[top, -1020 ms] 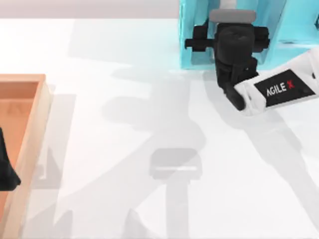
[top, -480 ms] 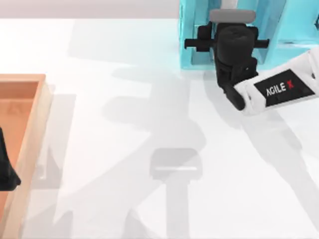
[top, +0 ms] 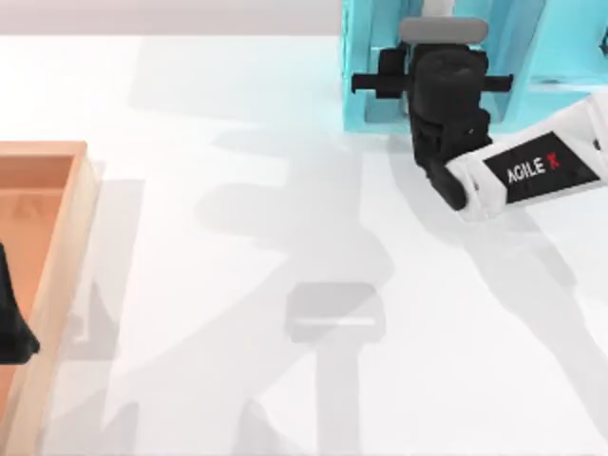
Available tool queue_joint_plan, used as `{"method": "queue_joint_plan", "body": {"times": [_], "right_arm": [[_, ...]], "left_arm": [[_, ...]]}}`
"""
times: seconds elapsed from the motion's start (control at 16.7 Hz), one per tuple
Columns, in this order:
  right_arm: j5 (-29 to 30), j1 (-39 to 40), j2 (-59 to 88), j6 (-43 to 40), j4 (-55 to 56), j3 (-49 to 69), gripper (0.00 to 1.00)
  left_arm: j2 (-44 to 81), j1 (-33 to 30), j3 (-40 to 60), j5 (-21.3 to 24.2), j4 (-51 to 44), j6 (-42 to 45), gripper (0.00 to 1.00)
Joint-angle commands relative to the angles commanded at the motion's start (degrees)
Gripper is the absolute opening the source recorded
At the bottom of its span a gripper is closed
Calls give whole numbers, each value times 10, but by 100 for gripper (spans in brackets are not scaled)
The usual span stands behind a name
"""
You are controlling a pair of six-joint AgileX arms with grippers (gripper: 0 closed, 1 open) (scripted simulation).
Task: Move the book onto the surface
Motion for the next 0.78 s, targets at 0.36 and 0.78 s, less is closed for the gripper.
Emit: {"method": "queue_joint_plan", "body": {"times": [0.36,0.78], "right_arm": [[0,0,-1,1,0,-1,0],[44,36,-133,3,-64,-67,0]], "left_arm": [[0,0,0,0,0,0,100],[0,0,0,0,0,0,100]]}}
